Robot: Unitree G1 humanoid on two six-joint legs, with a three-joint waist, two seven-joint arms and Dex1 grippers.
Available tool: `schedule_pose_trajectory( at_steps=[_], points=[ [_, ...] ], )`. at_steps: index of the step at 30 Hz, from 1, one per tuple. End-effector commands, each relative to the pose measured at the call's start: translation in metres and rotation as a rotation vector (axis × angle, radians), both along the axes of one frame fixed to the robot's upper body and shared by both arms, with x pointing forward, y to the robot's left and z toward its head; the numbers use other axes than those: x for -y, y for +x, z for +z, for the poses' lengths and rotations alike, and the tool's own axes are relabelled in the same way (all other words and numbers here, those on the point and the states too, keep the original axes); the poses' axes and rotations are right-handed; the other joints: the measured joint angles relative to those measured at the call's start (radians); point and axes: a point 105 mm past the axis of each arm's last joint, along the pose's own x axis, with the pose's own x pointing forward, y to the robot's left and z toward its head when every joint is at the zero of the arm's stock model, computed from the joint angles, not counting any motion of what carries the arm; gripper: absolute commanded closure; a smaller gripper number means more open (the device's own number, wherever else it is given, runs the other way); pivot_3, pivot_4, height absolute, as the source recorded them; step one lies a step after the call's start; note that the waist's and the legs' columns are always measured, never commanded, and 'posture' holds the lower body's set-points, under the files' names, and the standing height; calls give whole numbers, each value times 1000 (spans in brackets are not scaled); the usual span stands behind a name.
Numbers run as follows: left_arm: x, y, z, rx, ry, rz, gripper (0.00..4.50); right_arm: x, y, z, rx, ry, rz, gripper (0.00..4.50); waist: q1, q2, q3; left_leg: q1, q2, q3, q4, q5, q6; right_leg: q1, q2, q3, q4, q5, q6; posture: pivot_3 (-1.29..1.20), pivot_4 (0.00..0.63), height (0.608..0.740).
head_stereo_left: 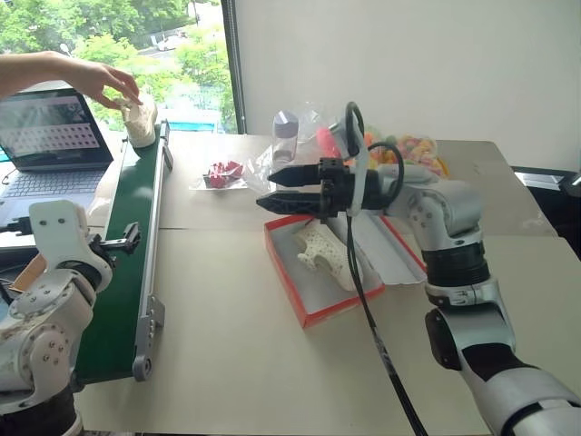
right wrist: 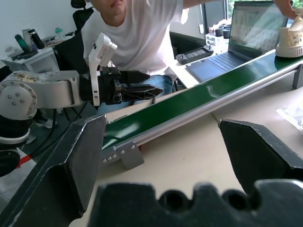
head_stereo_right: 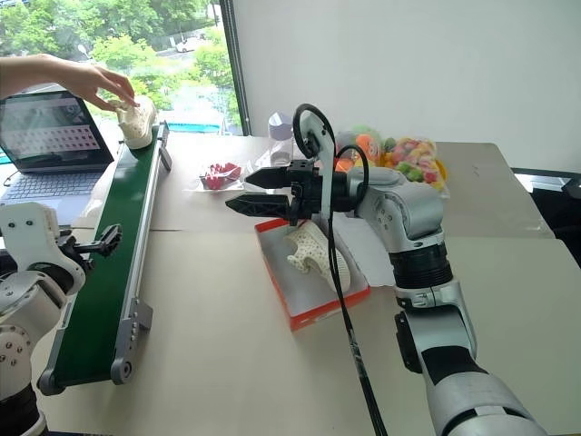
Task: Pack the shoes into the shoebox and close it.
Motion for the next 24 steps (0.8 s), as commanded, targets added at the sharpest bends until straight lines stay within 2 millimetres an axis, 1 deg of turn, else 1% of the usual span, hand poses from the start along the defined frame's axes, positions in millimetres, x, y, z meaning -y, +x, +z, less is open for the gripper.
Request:
schedule_pose_trajectory(
  at_steps=[1, 5, 6, 8, 12, 15, 19, 24],
  points=[
    [-8, 0, 10, 65, 18, 52, 72, -8, 7, -4, 106, -22, -31, 0, -1, 0, 0, 0, 0, 0, 0, 0, 0, 0, 0, 0, 0, -1, 2, 0, 150, 740],
    [-5, 8, 6, 68, 1, 47, 72, -10, 5, -19, 132, -83, -18, 0, 1, 0, 0, -1, 0, 0, 0, 0, 0, 0, 0, -1, 0, 0, 1, 0, 150, 740],
    [-4, 10, 6, 70, 0, 44, 72, -10, 5, -21, 137, -89, -19, 0, 1, 0, 0, -1, 0, 0, 0, 0, 0, 0, 0, -1, 0, 1, -1, 0, 150, 740],
    [-3, 15, 6, 71, 3, 34, 72, -11, 5, -23, 143, -95, -26, 0, 0, 0, 0, -1, 0, 0, 0, 0, 0, 0, -1, -1, 0, 2, -1, 0, 150, 740],
    [1, 28, 6, 85, 3, -1, 72, -10, 6, -24, 153, -97, -48, 0, 0, 0, 0, 0, 0, 0, 0, 0, 0, 0, 0, -1, 0, 1, -1, 0, 150, 740],
    [-1, 39, 1, 85, 3, 15, 72, -8, 8, -23, 156, -94, -72, 0, 0, 0, 0, 0, 0, 0, 0, 0, -1, 0, 0, -1, 0, 1, 0, 0, 150, 740],
    [1, 54, -6, 82, -6, 20, 72, -4, 9, -24, 161, -104, -93, 0, 0, 0, 0, -1, 0, 0, 0, 0, 0, 0, 0, -1, 0, 1, 0, 0, 150, 740],
    [-5, 62, -13, 74, -11, 47, 72, 2, 11, -22, 161, -107, -115, 0, -3, 0, 0, -1, 0, 0, 0, 0, 0, 0, 0, -1, 0, 4, 2, 0, 150, 740]
  ],
)
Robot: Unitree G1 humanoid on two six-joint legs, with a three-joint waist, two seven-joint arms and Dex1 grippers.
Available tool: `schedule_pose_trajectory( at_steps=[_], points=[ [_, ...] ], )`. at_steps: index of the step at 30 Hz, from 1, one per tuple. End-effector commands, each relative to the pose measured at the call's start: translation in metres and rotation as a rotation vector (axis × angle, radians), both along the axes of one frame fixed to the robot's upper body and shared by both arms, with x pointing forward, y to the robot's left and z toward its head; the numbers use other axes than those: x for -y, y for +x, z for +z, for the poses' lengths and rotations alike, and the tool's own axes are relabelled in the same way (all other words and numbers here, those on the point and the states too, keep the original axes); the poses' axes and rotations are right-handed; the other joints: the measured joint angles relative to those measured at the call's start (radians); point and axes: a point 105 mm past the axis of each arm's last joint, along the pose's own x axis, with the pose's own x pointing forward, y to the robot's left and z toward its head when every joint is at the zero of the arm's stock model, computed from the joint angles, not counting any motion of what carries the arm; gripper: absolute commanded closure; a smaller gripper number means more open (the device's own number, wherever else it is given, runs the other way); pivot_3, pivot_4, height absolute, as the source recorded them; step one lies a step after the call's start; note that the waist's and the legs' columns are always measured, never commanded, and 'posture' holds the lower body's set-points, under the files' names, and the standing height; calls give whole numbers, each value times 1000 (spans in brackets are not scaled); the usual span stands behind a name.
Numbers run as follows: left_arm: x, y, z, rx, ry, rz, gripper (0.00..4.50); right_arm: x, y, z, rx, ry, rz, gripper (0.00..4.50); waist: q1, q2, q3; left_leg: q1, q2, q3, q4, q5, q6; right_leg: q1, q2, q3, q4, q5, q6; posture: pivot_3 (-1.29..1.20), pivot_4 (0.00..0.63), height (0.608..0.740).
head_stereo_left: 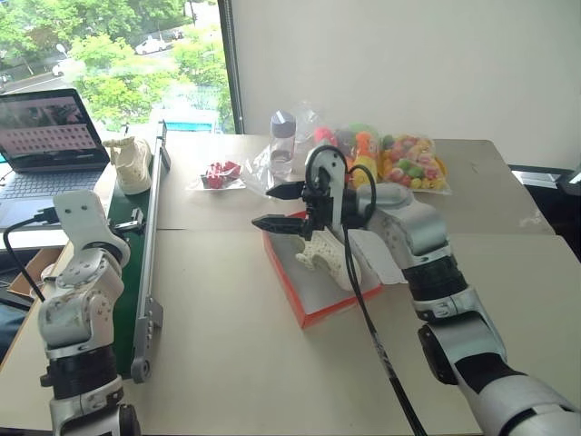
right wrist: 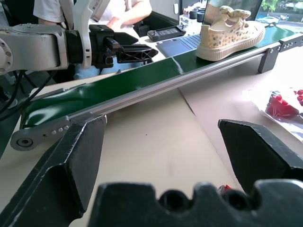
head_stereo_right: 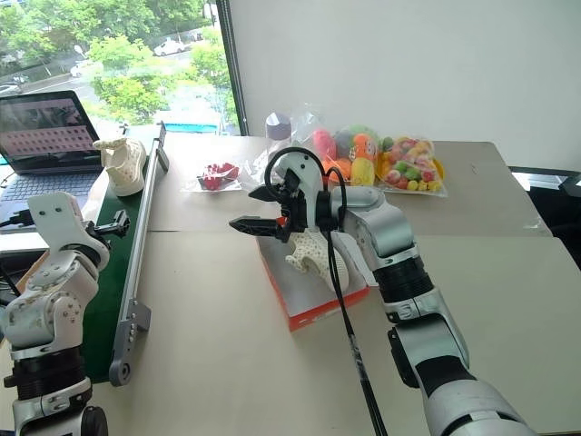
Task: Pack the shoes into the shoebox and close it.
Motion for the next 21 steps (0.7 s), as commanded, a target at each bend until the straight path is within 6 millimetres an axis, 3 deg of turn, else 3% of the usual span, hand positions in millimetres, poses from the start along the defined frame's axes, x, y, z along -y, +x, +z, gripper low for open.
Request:
schedule_pose_trajectory(
  at_steps=[1, 11, 21],
  points=[
    [-7, 4, 11, 53, 21, 30, 72, 5, -2, 15, 56, 25, -14, 0, -1, 0, 0, 0, 0, 0, 0, 0, 0, 0, 0, 0, 0, 0, 0, 0, 150, 740],
    [-10, 15, 4, 41, 8, 24, 72, 8, -1, 15, 57, 20, -31, 0, 1, 0, 0, 0, 0, 0, 0, 0, 0, 0, 0, 0, 0, 1, 1, 0, 150, 740],
    [-4, 17, -25, -59, -127, 24, 72, 14, 5, 16, 82, -9, -74, 0, 1, 0, 0, 0, 0, 0, 0, 0, 0, 0, 0, 0, 0, 0, 2, 0, 150, 740]
  ],
)
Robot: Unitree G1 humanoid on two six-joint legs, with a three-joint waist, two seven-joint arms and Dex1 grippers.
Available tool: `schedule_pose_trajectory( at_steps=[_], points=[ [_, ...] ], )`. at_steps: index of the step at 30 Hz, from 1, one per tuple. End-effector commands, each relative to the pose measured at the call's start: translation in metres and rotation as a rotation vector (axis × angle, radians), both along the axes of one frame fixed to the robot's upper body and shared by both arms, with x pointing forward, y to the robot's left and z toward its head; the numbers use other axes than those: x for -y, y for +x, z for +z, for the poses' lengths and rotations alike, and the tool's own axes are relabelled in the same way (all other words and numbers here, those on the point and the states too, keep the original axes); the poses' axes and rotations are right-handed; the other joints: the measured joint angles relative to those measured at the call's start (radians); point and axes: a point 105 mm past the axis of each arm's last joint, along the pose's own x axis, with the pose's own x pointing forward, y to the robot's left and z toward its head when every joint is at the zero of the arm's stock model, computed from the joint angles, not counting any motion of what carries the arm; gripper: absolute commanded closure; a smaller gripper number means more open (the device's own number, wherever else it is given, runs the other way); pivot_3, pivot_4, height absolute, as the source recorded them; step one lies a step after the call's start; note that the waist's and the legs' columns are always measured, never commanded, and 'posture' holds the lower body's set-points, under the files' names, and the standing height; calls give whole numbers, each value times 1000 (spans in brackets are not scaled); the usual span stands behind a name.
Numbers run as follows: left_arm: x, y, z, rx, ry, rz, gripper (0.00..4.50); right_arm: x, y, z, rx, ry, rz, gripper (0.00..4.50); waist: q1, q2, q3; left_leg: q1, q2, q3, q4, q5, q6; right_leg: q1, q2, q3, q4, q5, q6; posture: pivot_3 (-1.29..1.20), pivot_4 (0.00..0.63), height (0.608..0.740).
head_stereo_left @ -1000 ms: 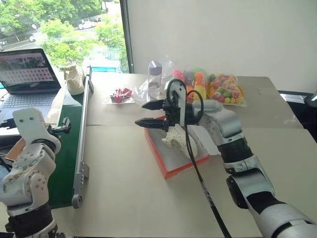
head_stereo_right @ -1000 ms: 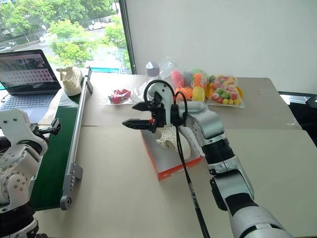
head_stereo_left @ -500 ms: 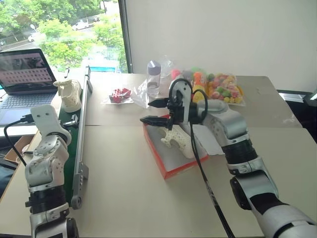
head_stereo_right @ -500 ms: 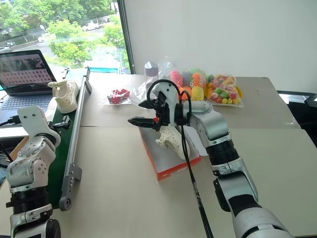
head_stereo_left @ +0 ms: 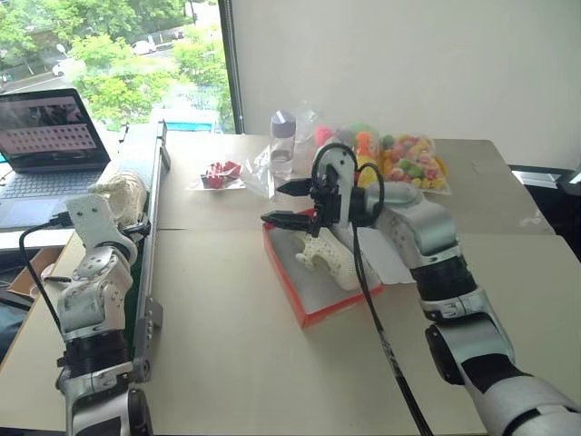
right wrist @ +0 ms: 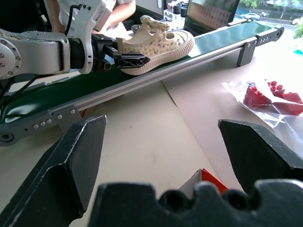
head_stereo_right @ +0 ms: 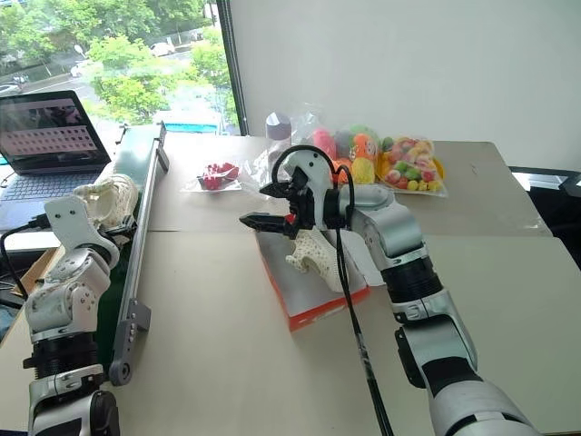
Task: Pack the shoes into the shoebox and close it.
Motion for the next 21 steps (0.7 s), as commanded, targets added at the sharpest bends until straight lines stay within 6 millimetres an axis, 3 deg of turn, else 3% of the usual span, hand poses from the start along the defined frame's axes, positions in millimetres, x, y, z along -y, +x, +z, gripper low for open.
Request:
schedule_pose_trajectory(
  at_steps=[1, 3, 8, 13, 15, 17, 21],
  points=[
    [4, 0, -3, -23, -56, -13, 72, 2, -1, 17, 68, 10, -8, 0, 0, 0, 0, 0, 0, 0, 0, 0, 0, 0, 0, 0, 0, 0, 0, 0, 150, 740],
    [10, 0, -13, -55, -120, -32, 72, 3, 0, 18, 79, 6, -18, 0, 3, 0, 0, 1, 0, 0, 0, 0, 0, 0, 0, 0, 1, -1, 1, 0, 150, 740],
    [15, 0, -12, -43, -158, -52, 1394, 4, 2, 19, 86, 2, -31, 0, 9, 0, 0, 1, 0, -1, 1, 0, 0, 1, -1, 0, 1, -3, 4, 0, 150, 740],
    [18, 3, -2, -9, -131, -66, 1829, 4, 3, 19, 88, -2, -38, 0, 14, 0, 0, 1, 0, -1, 1, 0, 0, 1, -1, 0, 1, -3, 4, 0, 150, 740],
    [21, 7, 17, 64, -81, -82, 1892, 4, 4, 20, 89, -2, -39, 0, 16, 0, 0, 1, 0, -1, 1, 0, 0, 1, -1, 0, 1, -2, 4, 0, 150, 740],
    [31, 12, 51, 197, -12, -128, 1892, 4, 4, 23, 88, 15, -46, 0, 19, 0, 0, 0, 0, -1, 1, 0, 0, 1, -1, -1, 1, -3, 3, 0, 150, 740],
    [72, 20, 94, 352, 57, -297, 1892, 6, 10, 53, -5, 218, -77, 0, 20, -2, 1, -4, 0, -2, 1, 0, 0, -2, -1, -3, -1, -1, -4, 0, 150, 740]
  ],
)
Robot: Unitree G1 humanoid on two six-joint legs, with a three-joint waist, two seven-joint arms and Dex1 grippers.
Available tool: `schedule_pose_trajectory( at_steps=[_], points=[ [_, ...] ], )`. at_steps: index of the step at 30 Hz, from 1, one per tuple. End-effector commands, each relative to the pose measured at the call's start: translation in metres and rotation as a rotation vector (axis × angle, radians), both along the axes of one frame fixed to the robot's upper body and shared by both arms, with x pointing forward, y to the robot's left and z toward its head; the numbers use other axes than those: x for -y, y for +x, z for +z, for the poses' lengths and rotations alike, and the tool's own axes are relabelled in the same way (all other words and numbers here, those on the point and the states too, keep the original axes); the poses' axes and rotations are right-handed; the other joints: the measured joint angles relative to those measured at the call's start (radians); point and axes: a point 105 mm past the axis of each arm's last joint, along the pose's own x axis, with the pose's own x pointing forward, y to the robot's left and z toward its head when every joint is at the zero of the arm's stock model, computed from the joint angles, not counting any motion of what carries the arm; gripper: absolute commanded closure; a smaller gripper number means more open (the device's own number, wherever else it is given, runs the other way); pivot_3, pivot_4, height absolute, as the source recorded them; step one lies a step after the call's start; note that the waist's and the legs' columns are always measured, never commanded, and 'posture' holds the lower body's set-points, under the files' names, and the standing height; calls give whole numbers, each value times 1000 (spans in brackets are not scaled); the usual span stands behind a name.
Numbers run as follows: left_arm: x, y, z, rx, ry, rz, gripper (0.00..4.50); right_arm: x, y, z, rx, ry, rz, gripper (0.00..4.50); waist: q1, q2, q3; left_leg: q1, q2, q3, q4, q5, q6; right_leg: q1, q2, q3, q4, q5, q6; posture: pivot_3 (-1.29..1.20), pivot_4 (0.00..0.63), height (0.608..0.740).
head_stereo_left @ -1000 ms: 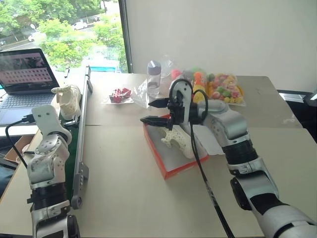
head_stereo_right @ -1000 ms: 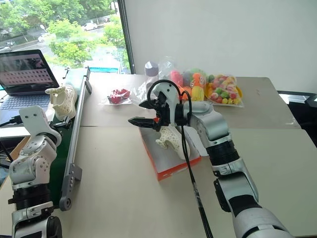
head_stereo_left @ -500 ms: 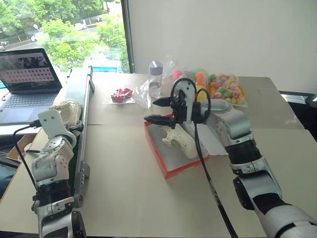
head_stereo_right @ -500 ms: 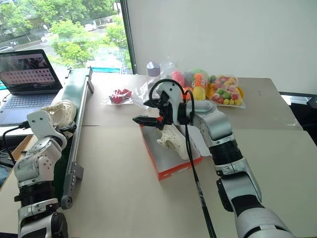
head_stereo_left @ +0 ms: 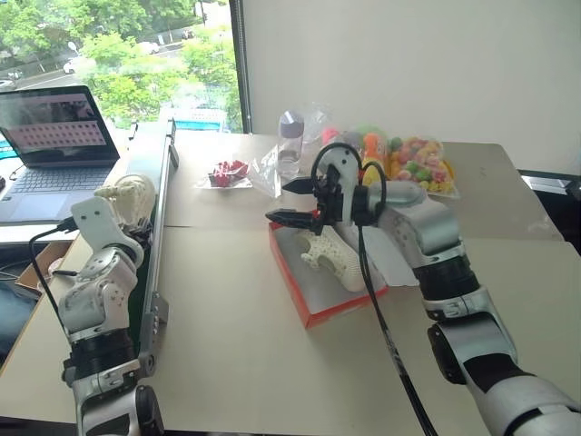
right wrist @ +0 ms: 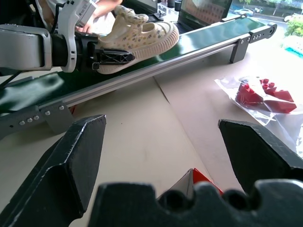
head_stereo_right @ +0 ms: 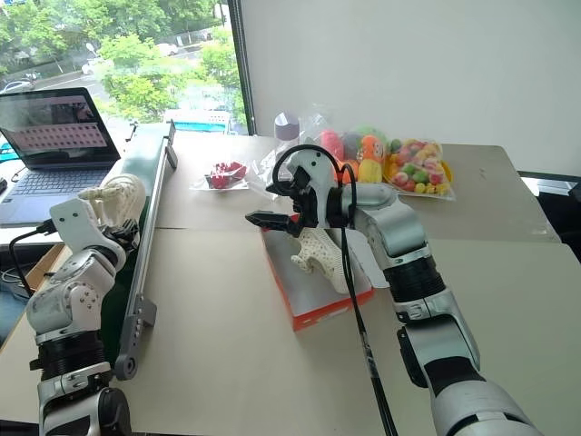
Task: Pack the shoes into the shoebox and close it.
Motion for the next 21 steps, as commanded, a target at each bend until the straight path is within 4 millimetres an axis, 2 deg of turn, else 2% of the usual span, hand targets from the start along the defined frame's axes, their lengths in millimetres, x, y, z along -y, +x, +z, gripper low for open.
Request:
schedule_pose_trajectory(
  at_steps=[1, 5, 8, 9, 12, 17, 21],
  points=[
    [50, 5, 79, 296, 81, -191, 1892, 5, 6, 57, -33, 262, -33, 0, -2, 0, 0, -2, 0, 0, 0, 0, 0, -2, 0, 0, 0, 2, 2, 0, 150, 740],
    [103, 4, 107, 405, 46, -370, 1892, 17, 21, 87, -182, 495, -96, 0, -4, 0, 0, -3, 0, 1, 0, 0, 1, -3, 0, 0, 0, 2, 3, 0, 150, 740],
    [134, 1, 119, 448, 18, -467, 1892, 24, 27, 96, -261, 585, -118, 0, -7, 0, 0, -3, 0, 1, 0, 0, 4, -2, 0, 0, -1, 2, 3, 0, 150, 740],
    [146, 0, 124, 464, 1, -506, 1892, 27, 30, 98, -284, 607, -131, 0, -8, 0, 0, -3, 0, 1, -1, 4, 10, -2, 0, 0, -1, 2, 3, 0, 150, 740],
    [179, -5, 136, 497, -30, -608, 1892, 33, 36, 99, -335, 654, -162, 0, -12, -1, 0, -3, 0, 1, 0, 4, 11, -2, 1, 0, -2, 2, 3, 0, 150, 740],
    [215, -15, 144, 510, -79, -724, 1892, 40, 41, 98, -363, 680, -212, 0, -25, -1, 0, -3, -1, 1, 0, 4, 11, -2, 1, 2, -2, 2, 4, 0, 150, 740],
    [229, -20, 131, 448, -127, -771, 1892, 45, 44, 99, -356, 698, -241, 0, -31, 0, 0, -2, 0, 1, 0, 4, 11, -2, 3, 3, 0, 0, 7, 0, 150, 740]
  ],
)
